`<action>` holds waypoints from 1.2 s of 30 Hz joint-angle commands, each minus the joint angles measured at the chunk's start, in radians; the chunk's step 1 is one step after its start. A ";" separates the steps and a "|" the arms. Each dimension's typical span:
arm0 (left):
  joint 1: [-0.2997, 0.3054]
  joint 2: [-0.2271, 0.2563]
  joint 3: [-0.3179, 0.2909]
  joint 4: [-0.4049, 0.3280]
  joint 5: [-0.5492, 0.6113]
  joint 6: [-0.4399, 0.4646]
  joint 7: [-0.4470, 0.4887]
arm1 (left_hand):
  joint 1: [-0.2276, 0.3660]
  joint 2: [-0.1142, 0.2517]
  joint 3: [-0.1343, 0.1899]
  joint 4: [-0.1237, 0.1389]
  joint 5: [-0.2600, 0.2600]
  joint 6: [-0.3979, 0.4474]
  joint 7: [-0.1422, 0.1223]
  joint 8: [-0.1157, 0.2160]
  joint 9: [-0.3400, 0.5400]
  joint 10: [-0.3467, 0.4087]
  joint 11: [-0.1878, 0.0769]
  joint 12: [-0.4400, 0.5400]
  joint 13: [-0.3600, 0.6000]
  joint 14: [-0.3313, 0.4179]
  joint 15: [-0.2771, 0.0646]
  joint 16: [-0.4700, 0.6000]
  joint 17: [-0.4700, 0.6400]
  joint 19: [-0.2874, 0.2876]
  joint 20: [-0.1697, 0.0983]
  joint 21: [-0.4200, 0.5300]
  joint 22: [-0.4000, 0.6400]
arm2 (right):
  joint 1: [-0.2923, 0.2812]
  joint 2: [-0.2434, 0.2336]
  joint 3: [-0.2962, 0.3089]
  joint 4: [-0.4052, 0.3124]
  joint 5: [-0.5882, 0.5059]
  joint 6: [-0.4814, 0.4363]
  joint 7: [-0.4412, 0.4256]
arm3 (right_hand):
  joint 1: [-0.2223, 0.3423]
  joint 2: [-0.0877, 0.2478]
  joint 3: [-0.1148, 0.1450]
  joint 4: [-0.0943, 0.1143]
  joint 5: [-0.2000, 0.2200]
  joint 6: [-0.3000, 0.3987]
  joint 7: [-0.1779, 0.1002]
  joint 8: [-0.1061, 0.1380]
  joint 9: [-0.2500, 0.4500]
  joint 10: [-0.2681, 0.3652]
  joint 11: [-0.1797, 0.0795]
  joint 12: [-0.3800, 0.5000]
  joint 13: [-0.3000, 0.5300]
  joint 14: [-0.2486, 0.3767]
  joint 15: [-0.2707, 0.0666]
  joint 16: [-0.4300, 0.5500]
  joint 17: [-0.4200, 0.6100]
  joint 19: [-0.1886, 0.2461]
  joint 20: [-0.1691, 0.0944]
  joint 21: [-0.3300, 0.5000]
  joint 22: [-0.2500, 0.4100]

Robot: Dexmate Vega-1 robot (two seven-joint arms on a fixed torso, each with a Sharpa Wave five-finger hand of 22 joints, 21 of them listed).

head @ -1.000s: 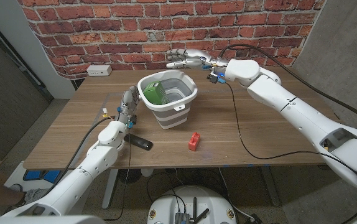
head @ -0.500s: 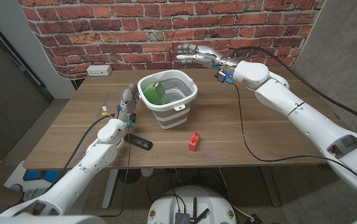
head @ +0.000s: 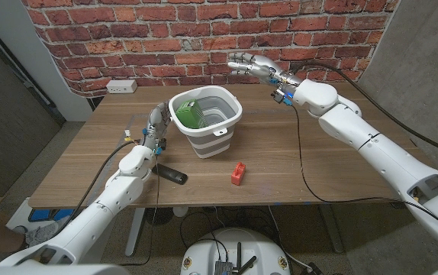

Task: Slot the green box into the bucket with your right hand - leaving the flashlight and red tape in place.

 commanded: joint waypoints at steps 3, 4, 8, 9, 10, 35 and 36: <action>0.000 -0.005 -0.007 0.013 0.006 -0.035 -0.008 | -0.004 0.077 0.000 -0.004 -0.003 -0.005 0.000 -0.001 0.005 -0.007 0.000 -0.007 0.004 -0.009 -0.005 -0.001 0.001 -0.001 -0.024 0.005 0.003 | -0.055 0.002 0.042 0.018 0.016 0.021 -0.089 | -0.034 0.005 -0.003 0.011 0.000 0.016 -0.005 -0.006 0.001 0.029 -0.020 -0.001 -0.009 0.017 -0.026 0.001 -0.002 0.005 -0.012 0.002 0.001; -0.001 -0.006 -0.007 0.014 0.006 -0.035 -0.009 | -0.004 0.077 -0.001 -0.005 -0.003 -0.005 0.001 -0.001 0.005 -0.007 -0.001 -0.007 0.004 -0.010 -0.004 -0.001 0.001 -0.001 -0.026 0.005 0.003 | -0.060 0.001 0.045 0.017 0.017 0.019 -0.095 | -0.036 0.005 -0.003 0.012 0.000 0.019 -0.005 -0.006 0.001 0.029 -0.021 -0.001 -0.010 0.016 -0.027 0.001 -0.002 0.005 -0.013 0.002 0.001; -0.008 -0.008 -0.005 0.024 0.007 -0.036 -0.013 | -0.003 0.077 -0.002 -0.006 -0.003 -0.006 0.000 -0.001 0.004 -0.009 0.000 -0.008 0.004 -0.011 -0.005 -0.001 0.001 -0.001 -0.026 0.005 0.003 | -0.083 -0.004 0.057 0.014 0.022 0.023 -0.119 | -0.047 0.012 -0.004 0.016 0.001 0.028 -0.008 -0.006 0.001 0.033 -0.025 -0.002 -0.013 0.017 -0.031 0.000 -0.002 0.004 -0.013 0.001 0.001; -0.010 -0.009 -0.004 0.026 0.009 -0.036 -0.010 | -0.003 0.077 -0.002 -0.006 -0.003 -0.006 0.000 -0.001 0.004 -0.009 0.000 -0.008 0.004 -0.012 -0.005 -0.001 0.001 -0.001 -0.027 0.005 0.003 | -0.087 -0.005 0.059 0.014 0.024 0.022 -0.124 | -0.049 0.014 -0.005 0.017 0.001 0.030 -0.010 -0.006 0.001 0.033 -0.026 -0.003 -0.013 0.017 -0.030 0.000 -0.002 0.004 -0.013 0.000 0.001; -0.012 -0.012 -0.004 0.032 0.006 -0.042 -0.016 | -0.003 0.078 -0.002 -0.006 -0.003 -0.006 0.000 -0.001 0.004 -0.009 -0.001 -0.008 0.004 -0.012 -0.005 -0.001 0.001 -0.002 -0.027 0.005 0.003 | -0.092 -0.004 0.062 0.018 0.028 0.025 -0.127 | -0.052 0.016 -0.005 0.019 0.001 0.031 -0.010 -0.006 0.001 0.034 -0.027 -0.003 -0.014 0.017 -0.032 0.000 -0.002 0.004 -0.013 0.000 0.001; -0.017 -0.026 0.005 0.040 0.021 -0.050 -0.002 | 0.000 0.082 -0.008 -0.011 -0.003 -0.010 0.003 -0.001 0.004 -0.020 0.002 -0.009 0.003 -0.021 -0.004 0.000 0.002 -0.009 -0.035 0.003 0.003 | -0.176 0.033 0.122 0.125 0.109 0.109 -0.208 | -0.174 0.062 -0.027 0.074 0.012 0.128 -0.015 0.000 0.000 0.082 -0.052 -0.005 -0.038 0.033 -0.045 0.000 -0.004 -0.006 -0.027 -0.004 0.002; -0.021 -0.029 0.006 0.047 0.020 -0.055 -0.007 | 0.000 0.082 -0.008 -0.011 -0.003 -0.010 0.003 -0.001 0.004 -0.020 0.002 -0.009 0.003 -0.021 -0.004 0.000 0.002 -0.009 -0.035 0.003 0.003 | -0.180 0.038 0.125 0.133 0.113 0.117 -0.212 | -0.183 0.063 -0.029 0.078 0.013 0.134 -0.009 0.000 0.000 0.082 -0.051 -0.007 -0.039 0.030 -0.044 -0.002 -0.005 -0.012 -0.028 -0.006 0.002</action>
